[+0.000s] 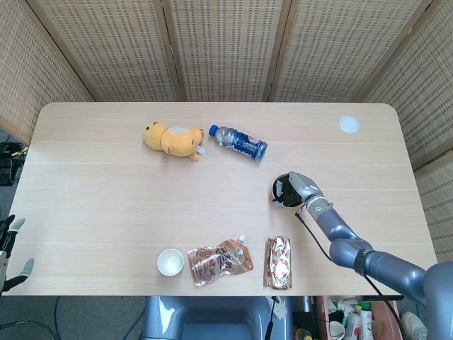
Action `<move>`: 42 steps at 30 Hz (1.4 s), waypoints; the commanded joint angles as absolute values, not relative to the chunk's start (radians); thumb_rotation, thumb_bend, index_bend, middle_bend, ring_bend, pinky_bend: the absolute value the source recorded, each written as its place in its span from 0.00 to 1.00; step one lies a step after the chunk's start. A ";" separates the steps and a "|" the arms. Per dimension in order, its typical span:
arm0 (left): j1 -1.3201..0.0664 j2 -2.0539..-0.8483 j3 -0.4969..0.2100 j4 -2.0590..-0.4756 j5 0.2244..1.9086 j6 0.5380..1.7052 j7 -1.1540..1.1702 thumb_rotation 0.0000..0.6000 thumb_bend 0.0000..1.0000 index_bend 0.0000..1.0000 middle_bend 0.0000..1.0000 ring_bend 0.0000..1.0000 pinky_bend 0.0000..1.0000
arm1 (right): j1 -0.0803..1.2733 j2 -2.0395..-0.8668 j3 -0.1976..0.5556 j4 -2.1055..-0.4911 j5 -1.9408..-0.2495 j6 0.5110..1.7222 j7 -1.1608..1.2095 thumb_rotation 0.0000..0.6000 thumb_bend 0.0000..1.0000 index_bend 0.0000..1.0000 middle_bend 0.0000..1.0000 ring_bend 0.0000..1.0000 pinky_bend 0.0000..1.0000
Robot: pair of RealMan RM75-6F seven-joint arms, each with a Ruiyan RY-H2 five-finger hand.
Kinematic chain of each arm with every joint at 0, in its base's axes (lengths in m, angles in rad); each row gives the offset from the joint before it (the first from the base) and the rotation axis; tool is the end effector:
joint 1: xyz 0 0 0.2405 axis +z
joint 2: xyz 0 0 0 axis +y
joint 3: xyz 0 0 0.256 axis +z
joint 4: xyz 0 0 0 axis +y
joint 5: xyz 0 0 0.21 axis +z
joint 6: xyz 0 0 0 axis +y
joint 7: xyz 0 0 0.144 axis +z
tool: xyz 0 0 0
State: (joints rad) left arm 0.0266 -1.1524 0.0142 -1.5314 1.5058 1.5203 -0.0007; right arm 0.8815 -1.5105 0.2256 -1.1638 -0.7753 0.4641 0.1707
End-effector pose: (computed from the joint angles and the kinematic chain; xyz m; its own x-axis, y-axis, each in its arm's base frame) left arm -0.3428 0.1314 0.1519 0.4356 0.0761 0.8969 0.8930 0.0882 -0.4412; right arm -0.2006 -0.4155 -0.0083 -0.0433 -0.5652 0.8238 -0.9959 0.0895 0.0090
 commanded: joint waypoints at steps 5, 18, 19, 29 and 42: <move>0.026 -1.149 0.013 -1.535 1.506 1.521 -0.001 1.00 0.38 0.00 0.00 0.00 0.00 | 0.859 -1.451 0.255 -1.257 -0.791 0.515 0.184 1.00 0.08 0.66 0.97 1.00 1.00; 0.027 -1.148 0.007 -1.530 1.507 1.533 -0.004 1.00 0.38 0.00 0.00 0.00 0.00 | 0.679 -1.232 0.267 -1.607 -0.929 0.775 0.212 1.00 0.09 0.63 0.73 0.78 0.86; 0.027 -1.148 0.007 -1.529 1.507 1.533 -0.003 1.00 0.38 0.00 0.00 0.00 0.00 | 0.662 -1.220 0.264 -1.627 -0.941 0.796 0.215 1.00 0.09 0.63 0.69 0.73 0.82; 0.027 -1.145 0.005 -1.531 1.517 1.545 0.010 1.00 0.38 0.00 0.00 0.00 0.00 | 0.471 -1.158 0.197 -1.767 -1.134 1.087 0.222 1.00 0.14 0.56 0.45 0.41 0.53; 0.025 -1.155 0.005 -1.530 1.534 1.557 0.028 1.00 0.38 0.00 0.00 0.00 0.00 | 0.309 -1.210 0.077 -1.685 -1.340 1.403 -0.055 1.00 0.23 0.42 0.26 0.18 0.31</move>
State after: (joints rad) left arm 0.0256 -1.1539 0.0051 -1.5294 1.5326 1.5560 0.0268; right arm 0.3365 -1.1992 0.1021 -1.7011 -1.3128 1.3653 -0.0062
